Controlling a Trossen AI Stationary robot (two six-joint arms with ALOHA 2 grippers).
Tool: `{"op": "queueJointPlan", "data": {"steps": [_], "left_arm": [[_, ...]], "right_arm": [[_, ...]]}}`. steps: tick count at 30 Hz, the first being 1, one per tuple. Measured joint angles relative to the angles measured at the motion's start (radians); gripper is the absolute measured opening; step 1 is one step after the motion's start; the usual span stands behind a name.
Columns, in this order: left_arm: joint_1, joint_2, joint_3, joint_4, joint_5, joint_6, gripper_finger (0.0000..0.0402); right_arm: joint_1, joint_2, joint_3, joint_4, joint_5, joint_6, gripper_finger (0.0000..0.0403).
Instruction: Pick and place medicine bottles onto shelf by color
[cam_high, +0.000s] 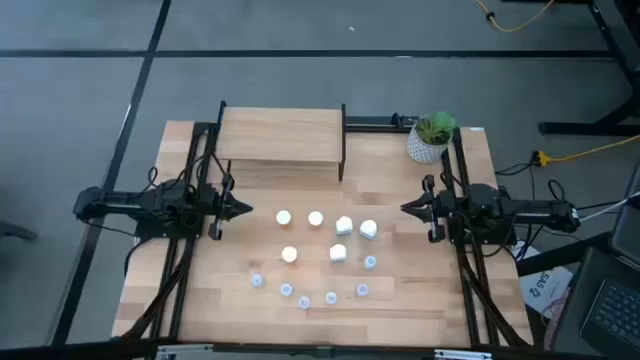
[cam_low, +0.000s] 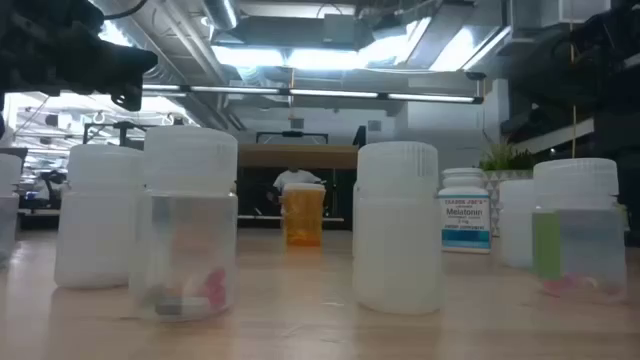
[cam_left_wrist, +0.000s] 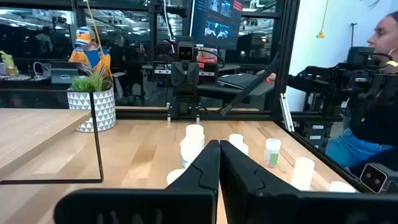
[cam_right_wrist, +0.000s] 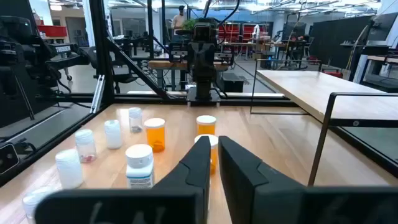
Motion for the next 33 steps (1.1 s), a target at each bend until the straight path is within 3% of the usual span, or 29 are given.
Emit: {"op": "queueJointPlan", "data": {"steps": [30,33], "left_arm": [[0.000,0.000,0.000,0.000,0.000,0.000,0.0000],[0.000,0.000,0.000,-0.009,-0.013,0.079,0.0000]], "right_arm": [[0.000,0.000,0.000,0.000,0.000,0.000,0.0037],[0.000,0.000,0.000,0.000,0.000,0.000,0.0037]]}}
